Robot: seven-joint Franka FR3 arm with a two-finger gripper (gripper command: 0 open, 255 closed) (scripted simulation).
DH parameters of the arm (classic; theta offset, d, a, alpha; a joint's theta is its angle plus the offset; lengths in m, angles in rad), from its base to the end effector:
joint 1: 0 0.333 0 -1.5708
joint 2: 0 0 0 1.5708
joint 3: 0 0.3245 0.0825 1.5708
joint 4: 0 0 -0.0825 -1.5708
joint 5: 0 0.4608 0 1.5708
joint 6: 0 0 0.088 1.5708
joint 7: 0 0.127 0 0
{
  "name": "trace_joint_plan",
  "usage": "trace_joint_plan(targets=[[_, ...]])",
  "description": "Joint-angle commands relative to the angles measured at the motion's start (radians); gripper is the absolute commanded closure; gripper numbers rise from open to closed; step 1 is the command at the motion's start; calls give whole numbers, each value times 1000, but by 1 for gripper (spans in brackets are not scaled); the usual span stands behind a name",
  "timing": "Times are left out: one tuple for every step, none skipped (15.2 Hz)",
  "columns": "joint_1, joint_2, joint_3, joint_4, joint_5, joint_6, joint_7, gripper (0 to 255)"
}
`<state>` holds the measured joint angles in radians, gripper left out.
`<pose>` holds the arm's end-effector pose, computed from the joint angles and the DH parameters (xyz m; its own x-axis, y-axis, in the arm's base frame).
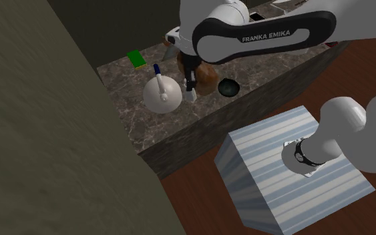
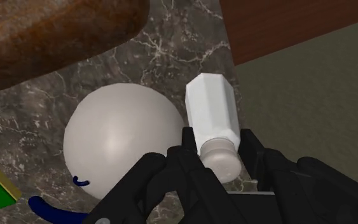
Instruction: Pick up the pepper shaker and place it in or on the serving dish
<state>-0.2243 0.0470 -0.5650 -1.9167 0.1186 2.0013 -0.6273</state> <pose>0.4644 -0.4508 0.4344 0.9745 -0.2076 0.0848 -0.2045 -0.9779 -0.0430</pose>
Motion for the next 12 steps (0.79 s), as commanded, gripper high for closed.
trace_joint_plan(targets=[[-10, -56, -13, -53, -32, 5, -13, 255], [-17, -82, -20, -77, -47, 6, -22, 255], [-25, -108, -27, -100, -63, 6, -30, 255], [-34, -134, -34, -121, -78, 6, -39, 255], [-43, -159, -41, -141, -94, 5, -49, 255], [-53, -183, -49, -160, -109, 3, -58, 255], [-63, -207, -56, -177, -124, 0, -68, 255], [-74, -230, -64, -194, -139, -3, -79, 255], [-85, -252, -71, -209, -154, -7, -90, 255], [-97, -274, -79, -223, -169, -12, -102, 255], [-109, -294, -87, -236, -183, -16, -114, 255], [-122, -314, -95, -247, -197, -22, -127, 255]])
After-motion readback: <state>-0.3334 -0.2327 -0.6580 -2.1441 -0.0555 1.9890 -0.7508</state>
